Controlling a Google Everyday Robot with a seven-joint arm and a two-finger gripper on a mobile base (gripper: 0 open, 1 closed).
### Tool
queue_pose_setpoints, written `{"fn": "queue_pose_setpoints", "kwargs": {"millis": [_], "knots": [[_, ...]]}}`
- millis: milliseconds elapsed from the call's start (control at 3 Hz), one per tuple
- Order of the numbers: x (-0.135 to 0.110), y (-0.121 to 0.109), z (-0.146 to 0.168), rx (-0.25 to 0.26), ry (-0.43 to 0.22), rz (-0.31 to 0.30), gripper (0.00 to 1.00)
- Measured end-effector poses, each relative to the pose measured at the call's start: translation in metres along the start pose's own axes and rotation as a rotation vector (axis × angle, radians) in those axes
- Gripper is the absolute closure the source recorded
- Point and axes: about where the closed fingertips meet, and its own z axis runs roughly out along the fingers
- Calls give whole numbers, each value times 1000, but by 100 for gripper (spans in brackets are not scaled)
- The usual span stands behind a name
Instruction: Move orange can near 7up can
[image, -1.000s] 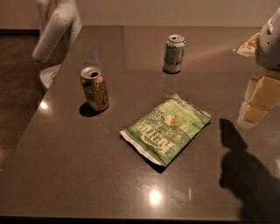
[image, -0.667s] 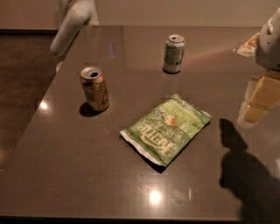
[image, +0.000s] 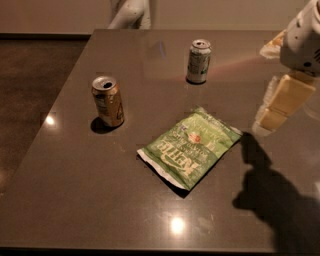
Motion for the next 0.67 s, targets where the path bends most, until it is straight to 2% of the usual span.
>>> {"fn": "queue_pose_setpoints", "kwargs": {"millis": [333,667], "knots": [[-39,0,6,17,-118,37,0],[-70,0,12,45,-203,70,0]]}}
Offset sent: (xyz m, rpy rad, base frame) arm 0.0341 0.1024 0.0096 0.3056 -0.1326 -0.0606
